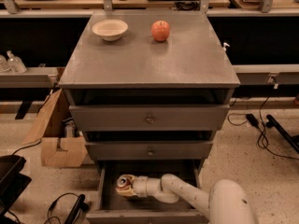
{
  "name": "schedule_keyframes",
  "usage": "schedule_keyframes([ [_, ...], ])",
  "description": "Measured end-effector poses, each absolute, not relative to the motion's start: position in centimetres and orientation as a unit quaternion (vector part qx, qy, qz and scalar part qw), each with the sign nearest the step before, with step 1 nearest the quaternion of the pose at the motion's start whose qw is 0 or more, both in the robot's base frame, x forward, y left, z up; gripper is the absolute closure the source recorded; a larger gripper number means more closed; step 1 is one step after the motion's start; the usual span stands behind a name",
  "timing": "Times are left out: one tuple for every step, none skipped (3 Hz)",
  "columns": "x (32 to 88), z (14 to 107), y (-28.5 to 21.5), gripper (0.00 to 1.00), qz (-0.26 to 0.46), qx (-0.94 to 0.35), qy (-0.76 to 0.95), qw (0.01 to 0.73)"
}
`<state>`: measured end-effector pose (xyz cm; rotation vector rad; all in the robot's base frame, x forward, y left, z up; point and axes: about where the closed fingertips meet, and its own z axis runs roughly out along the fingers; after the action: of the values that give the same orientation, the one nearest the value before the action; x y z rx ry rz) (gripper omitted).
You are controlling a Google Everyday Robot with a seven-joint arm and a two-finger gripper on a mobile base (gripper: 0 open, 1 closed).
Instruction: Place coke can into bottom drawer
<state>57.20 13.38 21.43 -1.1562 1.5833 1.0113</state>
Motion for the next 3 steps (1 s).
schedule_keyframes([
  [57.77, 19.43, 12.43, 1.00, 0.423, -0.447, 0.651, 0.445],
  [57.91, 19.48, 12.50, 0.82, 0.422, -0.447, 0.650, 0.446],
  [57.84, 19.47, 12.71, 0.59, 0.424, -0.447, 0.650, 0.445],
])
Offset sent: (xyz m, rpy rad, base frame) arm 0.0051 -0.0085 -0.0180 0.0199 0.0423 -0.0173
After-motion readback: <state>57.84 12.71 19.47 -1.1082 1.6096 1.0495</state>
